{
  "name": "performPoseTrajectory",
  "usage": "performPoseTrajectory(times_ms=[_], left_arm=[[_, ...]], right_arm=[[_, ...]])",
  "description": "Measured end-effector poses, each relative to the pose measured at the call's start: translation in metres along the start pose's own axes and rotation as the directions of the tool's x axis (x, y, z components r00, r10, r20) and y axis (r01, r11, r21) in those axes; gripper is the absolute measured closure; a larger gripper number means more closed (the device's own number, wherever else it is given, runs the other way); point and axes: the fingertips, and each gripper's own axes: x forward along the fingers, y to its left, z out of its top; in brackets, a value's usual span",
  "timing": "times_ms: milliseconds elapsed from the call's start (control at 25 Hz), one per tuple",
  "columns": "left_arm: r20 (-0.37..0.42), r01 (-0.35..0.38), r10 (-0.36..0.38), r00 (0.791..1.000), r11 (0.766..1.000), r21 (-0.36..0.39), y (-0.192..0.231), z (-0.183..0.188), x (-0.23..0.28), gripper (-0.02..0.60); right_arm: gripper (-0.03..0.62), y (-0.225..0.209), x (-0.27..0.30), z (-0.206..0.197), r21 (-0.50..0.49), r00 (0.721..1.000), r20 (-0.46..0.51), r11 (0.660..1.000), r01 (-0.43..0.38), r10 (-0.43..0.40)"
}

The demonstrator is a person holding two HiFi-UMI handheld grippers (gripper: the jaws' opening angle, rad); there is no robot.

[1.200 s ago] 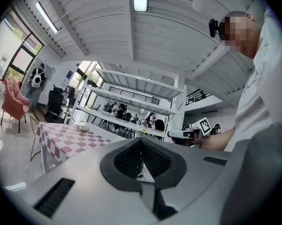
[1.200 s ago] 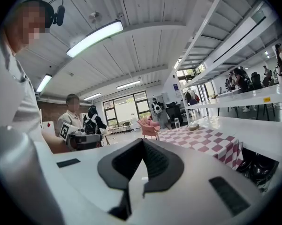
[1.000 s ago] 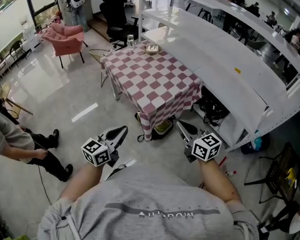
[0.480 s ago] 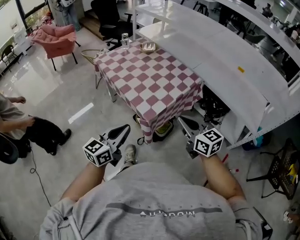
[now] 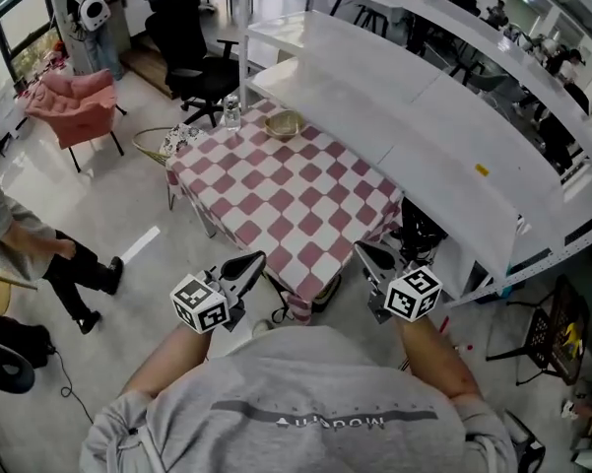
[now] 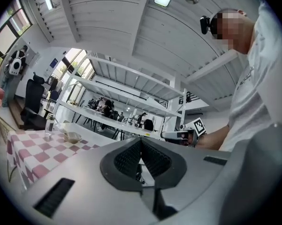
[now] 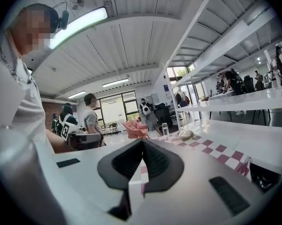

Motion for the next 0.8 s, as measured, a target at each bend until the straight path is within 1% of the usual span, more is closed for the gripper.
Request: performPoseTrajectory(times_ms=[80,200,360,600,800], left_arm=[[-0.011,0.020,-0.020,1.000,1.000,0.009,0.030,0.010,0.008,0.568],[-0.026,0.042,-0.042,0.999,0.999,-0.002,0.071,0.022,0.020,0.567],[-0.042,0.067,-0.067,0.997,0.998,-0.017,0.114,0.028,0.035,0.567],[-0.053,0.081,-0.083,0.995,0.996,-0.037,0.157,0.034,0.056,0.567],[-0.071,0.080,-0.084,0.994,0.996,-0.049,0.167,0.035,0.082,0.568]], right_arm=[[0.569,-0.012,0.025,0.009,0.007,1.000,0.009,1.000,0.021,-0.022],[0.568,-0.030,0.059,0.021,0.025,0.998,0.018,0.998,0.058,-0.058],[0.568,-0.049,0.098,0.030,0.033,0.996,0.018,0.996,0.083,-0.083],[0.568,-0.072,0.133,0.032,0.042,0.995,-0.009,0.994,0.100,-0.100],[0.568,-0.097,0.137,0.034,0.055,0.995,-0.024,0.994,0.094,-0.093]])
